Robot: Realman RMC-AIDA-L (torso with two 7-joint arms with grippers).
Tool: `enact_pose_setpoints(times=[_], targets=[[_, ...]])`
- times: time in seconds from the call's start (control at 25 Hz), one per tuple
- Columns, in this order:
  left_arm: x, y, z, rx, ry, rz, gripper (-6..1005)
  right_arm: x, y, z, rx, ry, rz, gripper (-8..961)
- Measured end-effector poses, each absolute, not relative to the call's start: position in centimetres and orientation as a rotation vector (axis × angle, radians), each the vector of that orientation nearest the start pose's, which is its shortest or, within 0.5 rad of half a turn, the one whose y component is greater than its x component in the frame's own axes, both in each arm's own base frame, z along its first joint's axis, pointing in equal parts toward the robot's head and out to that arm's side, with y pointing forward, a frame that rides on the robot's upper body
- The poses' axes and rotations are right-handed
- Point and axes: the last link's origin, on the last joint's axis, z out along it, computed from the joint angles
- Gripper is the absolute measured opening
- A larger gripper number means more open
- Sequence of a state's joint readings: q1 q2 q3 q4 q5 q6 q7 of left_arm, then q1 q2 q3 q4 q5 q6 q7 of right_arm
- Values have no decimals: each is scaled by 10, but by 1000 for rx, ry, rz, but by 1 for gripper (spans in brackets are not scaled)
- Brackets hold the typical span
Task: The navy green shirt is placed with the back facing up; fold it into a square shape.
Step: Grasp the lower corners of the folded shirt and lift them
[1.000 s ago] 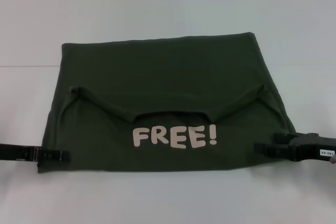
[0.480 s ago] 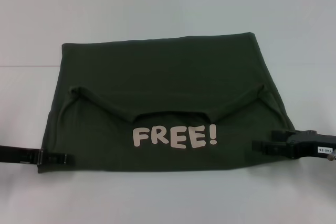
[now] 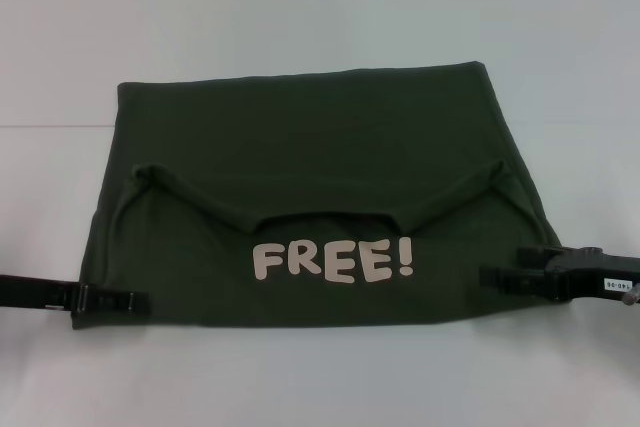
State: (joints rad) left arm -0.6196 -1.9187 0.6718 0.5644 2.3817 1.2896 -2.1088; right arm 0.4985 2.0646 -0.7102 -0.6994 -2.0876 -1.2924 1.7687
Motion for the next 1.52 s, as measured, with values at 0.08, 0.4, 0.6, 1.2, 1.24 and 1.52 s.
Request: enact_pose_setpoints(times=[0.08, 0.4, 0.6, 1.2, 1.24, 1.52], targets=[[-330, 366, 41, -2311, -1496, -158, 757, 304, 350, 11, -2414, 1143, 487, 947], [-333, 369, 38, -2283, -1482, -106, 745, 303, 351, 11, -2411, 1145, 491, 947], [-333, 369, 37, -2289, -1465, -97, 620, 303, 351, 12, -2410, 1145, 493, 946], [-332, 370, 37, -2304, -1446, -92, 38, 302, 363, 63, -2317, 1377, 334, 947], [-332, 371, 37, -2303, -1445, -91, 38, 301, 365, 72, -2297, 1428, 271, 947], [-331, 372, 39, -2309, -1434, -88, 38, 282, 385, 111, -2148, 1633, -10, 946]])
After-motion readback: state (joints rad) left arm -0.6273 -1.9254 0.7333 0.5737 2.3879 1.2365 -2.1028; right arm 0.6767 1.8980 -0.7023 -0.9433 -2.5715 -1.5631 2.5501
